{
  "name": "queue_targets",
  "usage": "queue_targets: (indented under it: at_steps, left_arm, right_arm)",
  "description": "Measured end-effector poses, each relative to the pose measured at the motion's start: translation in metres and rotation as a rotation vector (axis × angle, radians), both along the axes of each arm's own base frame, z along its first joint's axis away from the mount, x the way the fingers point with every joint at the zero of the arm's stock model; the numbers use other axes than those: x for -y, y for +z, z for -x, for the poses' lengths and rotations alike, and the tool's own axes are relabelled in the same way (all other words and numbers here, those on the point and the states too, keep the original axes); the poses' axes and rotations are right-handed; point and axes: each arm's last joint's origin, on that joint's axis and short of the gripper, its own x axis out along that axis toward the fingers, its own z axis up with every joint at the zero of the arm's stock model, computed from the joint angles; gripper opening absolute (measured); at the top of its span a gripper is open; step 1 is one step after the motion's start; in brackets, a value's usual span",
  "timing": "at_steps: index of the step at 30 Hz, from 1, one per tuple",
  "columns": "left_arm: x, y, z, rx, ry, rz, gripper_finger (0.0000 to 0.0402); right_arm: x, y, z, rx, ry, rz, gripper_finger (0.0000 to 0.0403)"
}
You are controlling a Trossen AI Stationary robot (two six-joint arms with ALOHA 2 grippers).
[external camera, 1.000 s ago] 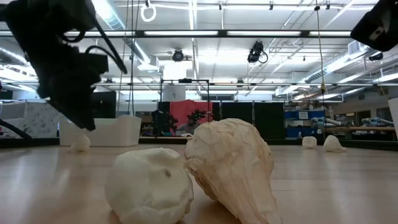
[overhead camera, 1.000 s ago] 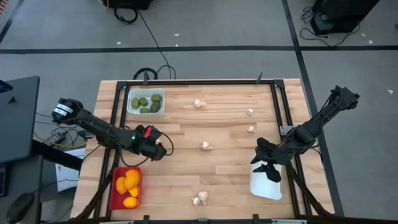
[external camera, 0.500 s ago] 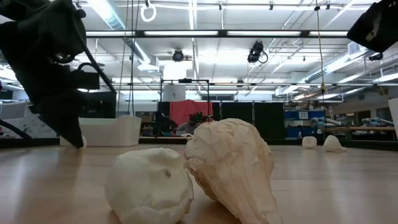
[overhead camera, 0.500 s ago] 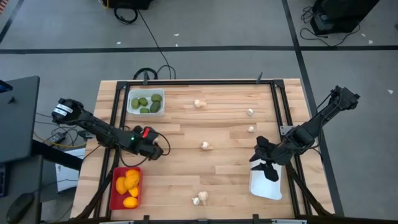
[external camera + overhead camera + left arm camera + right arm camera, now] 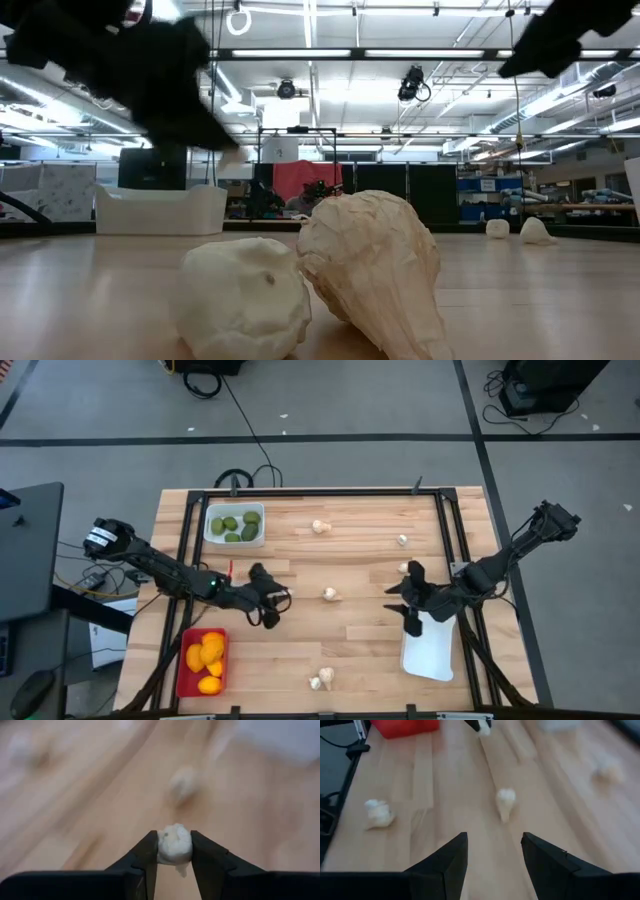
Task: Sort produce into baskets
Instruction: Put the left small white garlic into the bottom white bin
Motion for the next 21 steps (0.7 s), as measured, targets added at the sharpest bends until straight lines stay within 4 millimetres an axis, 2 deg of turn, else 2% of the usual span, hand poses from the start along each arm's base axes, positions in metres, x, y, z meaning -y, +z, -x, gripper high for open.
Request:
queue_targets:
  at_steps: [4, 8, 15, 21]
  left_arm:
    - [0.004, 0.023, -0.012, 0.250, -0.047, -0.006, 0.0109]
    - [0.008, 0.036, -0.020, 0.419, -0.086, -0.021, 0.0109]
    - [0.013, 0.033, -0.032, 0.543, -0.129, -0.026, 0.0108]
    - [0.015, 0.023, -0.039, 0.599, -0.125, -0.018, 0.0108]
  right_arm:
    - [-0.009, -0.004, -0.024, 0.073, 0.084, 0.121, 0.0198]
    - [-0.018, -0.009, -0.053, 0.192, 0.119, 0.242, 0.0198]
    - [-0.017, -0.018, -0.093, 0.346, 0.058, 0.412, 0.0198]
    - [-0.015, -0.035, -0.114, 0.354, 0.118, 0.593, 0.0198]
